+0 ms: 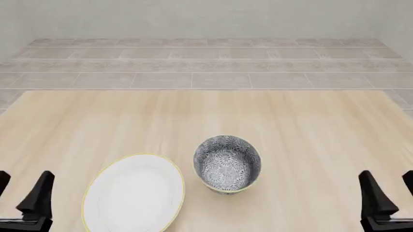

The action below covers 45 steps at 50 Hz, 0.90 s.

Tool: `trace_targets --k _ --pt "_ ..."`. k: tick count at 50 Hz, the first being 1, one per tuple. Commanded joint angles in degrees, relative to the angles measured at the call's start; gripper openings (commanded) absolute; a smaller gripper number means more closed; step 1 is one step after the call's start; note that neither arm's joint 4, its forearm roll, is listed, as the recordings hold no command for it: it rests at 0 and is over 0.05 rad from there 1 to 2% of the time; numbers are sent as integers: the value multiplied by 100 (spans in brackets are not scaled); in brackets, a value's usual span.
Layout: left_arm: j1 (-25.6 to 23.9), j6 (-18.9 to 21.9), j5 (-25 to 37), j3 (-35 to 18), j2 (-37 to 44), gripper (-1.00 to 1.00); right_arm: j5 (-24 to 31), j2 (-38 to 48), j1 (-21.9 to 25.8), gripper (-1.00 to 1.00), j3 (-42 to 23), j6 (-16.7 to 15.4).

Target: Put the bowl on the plate.

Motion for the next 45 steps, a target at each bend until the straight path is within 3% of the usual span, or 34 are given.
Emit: trace_targets --k 1,25,29,33,34,35,38,40,43,45 --pt "0 0 0 0 0 100 -19 52 15 100 -43 16" --pt "0 0 0 0 0 100 -145 153 34 100 -120 172" --pt "0 0 0 0 0 100 26 190 44 100 -442 376" --pt "0 0 0 0 0 100 78 359 139 100 -710 370" --pt "0 0 0 0 0 100 48 535 380 100 -831 628" --pt "0 0 0 0 0 100 116 466 405 100 -927 636" --pt "0 0 0 0 0 100 96 791 553 100 -1216 408" --pt "0 0 0 0 0 100 -91 1470 587 100 -1368 338" --pt "0 0 0 0 0 100 43 1750 709 100 -1693 -98" --pt "0 0 0 0 0 100 196 2165 802 100 -1970 -213"
